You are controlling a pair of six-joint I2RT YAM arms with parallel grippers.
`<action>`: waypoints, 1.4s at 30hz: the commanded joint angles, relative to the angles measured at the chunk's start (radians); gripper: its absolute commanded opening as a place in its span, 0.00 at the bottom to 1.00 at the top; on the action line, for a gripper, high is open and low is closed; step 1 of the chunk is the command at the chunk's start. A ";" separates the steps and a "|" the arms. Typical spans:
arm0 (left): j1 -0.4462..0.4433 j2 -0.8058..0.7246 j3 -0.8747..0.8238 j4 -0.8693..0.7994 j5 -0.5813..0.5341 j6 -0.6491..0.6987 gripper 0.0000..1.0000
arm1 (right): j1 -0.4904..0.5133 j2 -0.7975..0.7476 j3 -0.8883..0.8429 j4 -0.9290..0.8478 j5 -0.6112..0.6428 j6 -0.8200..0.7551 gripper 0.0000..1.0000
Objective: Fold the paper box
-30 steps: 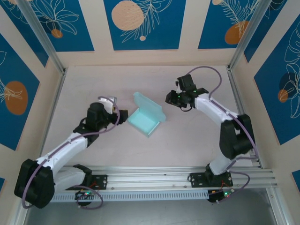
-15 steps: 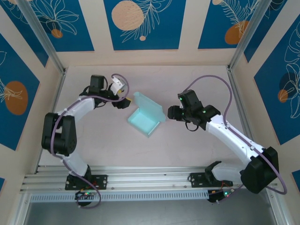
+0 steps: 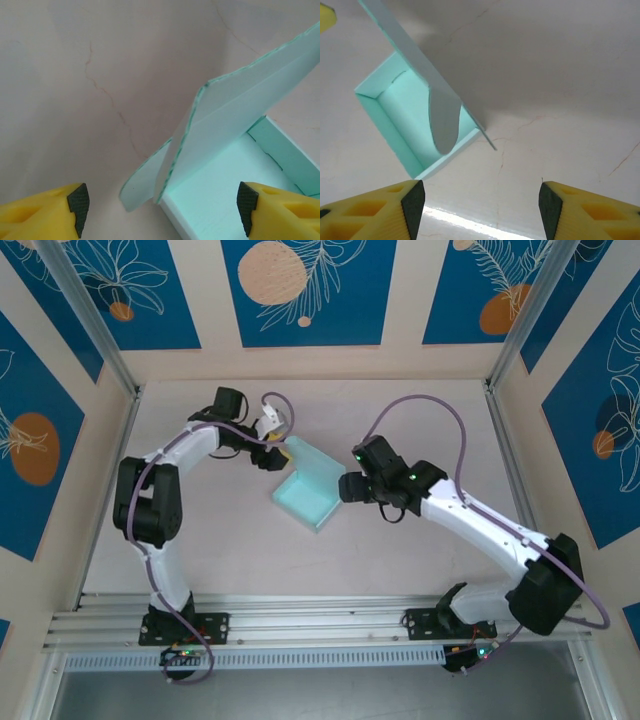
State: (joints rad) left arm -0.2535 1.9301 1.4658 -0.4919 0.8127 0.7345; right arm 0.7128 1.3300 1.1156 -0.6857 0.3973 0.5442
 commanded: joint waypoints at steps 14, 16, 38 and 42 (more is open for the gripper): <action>-0.071 0.064 0.110 -0.079 -0.129 0.012 0.49 | 0.002 0.281 0.215 -0.031 0.086 -0.107 0.44; -0.077 0.064 0.110 -0.085 -0.141 0.003 0.44 | 0.001 0.291 0.213 -0.031 0.083 -0.100 0.43; -0.154 -0.170 -0.201 0.406 -0.408 -0.445 0.03 | 0.025 0.373 0.288 -0.094 0.308 -0.004 0.27; -0.169 -0.226 -0.300 0.567 -0.483 -0.553 0.01 | 0.014 0.381 0.302 -0.055 0.306 -0.014 0.28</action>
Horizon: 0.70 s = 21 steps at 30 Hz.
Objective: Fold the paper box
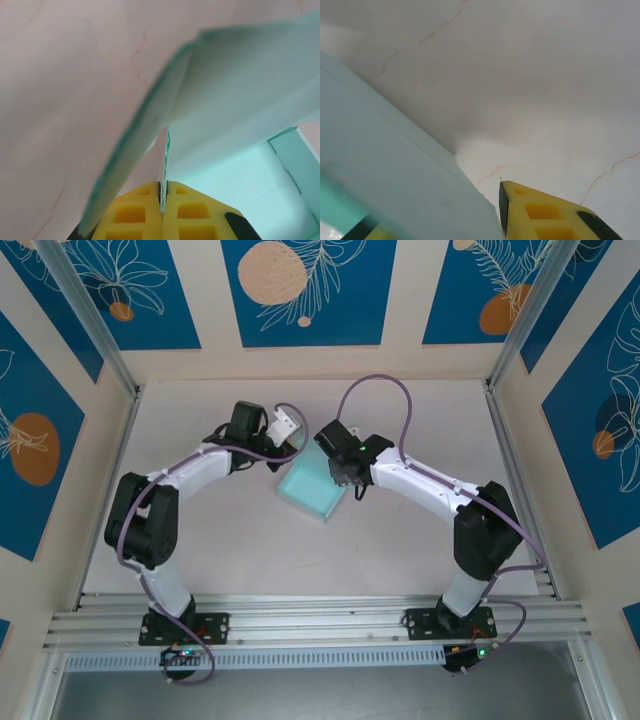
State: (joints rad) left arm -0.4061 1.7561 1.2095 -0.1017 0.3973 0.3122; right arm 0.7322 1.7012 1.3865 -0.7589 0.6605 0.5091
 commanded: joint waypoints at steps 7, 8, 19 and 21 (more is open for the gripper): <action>-0.058 -0.080 -0.164 0.365 -0.189 -0.282 0.00 | -0.057 0.030 0.034 0.115 -0.013 0.003 0.28; -0.061 -0.082 -0.178 0.387 -0.202 -0.303 0.00 | -0.063 0.034 0.035 0.132 -0.022 -0.001 0.28; -0.124 -0.122 -0.317 0.581 -0.419 -0.448 0.00 | -0.138 0.099 0.090 0.307 -0.126 0.019 0.16; -0.134 -0.120 -0.327 0.603 -0.444 -0.459 0.00 | -0.145 0.109 0.090 0.344 -0.154 0.036 0.16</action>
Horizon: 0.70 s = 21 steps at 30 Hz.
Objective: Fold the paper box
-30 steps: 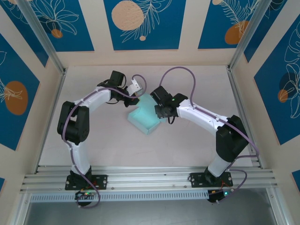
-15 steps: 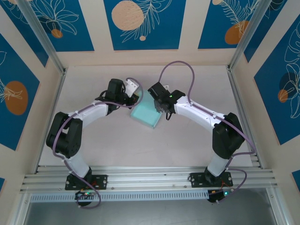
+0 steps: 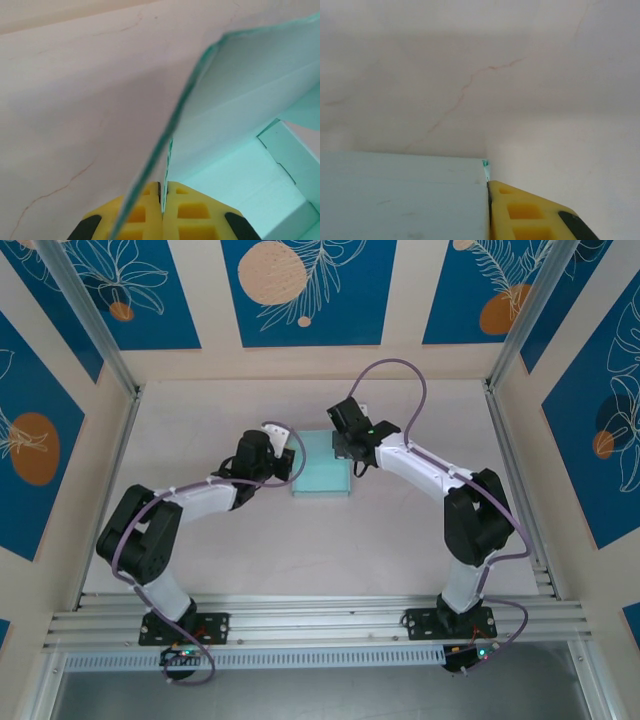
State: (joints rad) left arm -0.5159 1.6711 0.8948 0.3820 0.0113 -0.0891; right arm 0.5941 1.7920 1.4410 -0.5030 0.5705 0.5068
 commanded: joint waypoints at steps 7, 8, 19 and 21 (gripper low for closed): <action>-0.051 0.003 -0.025 0.176 -0.128 -0.113 0.00 | -0.011 0.049 0.025 0.151 -0.122 0.092 0.16; -0.054 0.008 -0.026 0.183 -0.132 -0.128 0.00 | -0.010 0.049 0.020 0.156 -0.125 0.097 0.16; -0.084 0.071 -0.048 0.222 -0.144 -0.236 0.00 | 0.039 0.067 -0.038 0.187 -0.113 0.149 0.16; -0.086 0.076 -0.052 0.227 -0.143 -0.262 0.00 | 0.049 0.067 -0.046 0.192 -0.107 0.156 0.16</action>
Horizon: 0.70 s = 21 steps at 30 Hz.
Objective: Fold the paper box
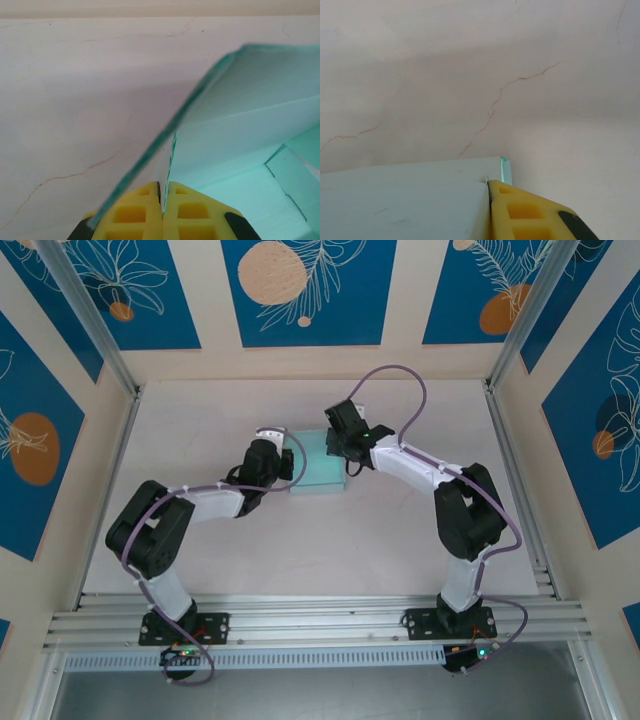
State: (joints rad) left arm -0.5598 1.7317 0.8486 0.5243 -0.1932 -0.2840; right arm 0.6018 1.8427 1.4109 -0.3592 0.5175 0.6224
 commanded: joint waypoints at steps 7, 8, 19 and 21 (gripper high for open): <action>-0.066 0.030 -0.003 0.099 0.058 -0.137 0.02 | 0.065 0.018 -0.045 0.065 -0.037 0.061 0.15; -0.071 0.032 -0.006 0.099 0.052 -0.141 0.02 | 0.067 0.018 -0.047 0.065 -0.035 0.062 0.14; -0.088 0.045 -0.110 0.141 0.035 -0.197 0.02 | 0.100 -0.006 -0.120 0.087 0.021 0.065 0.12; -0.089 0.041 -0.137 0.151 0.034 -0.203 0.02 | 0.106 -0.013 -0.148 0.104 0.027 0.061 0.12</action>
State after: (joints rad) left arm -0.5957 1.7557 0.7582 0.6949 -0.2646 -0.4400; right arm 0.6621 1.8248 1.3102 -0.2817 0.6247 0.6624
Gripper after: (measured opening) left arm 0.041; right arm 0.119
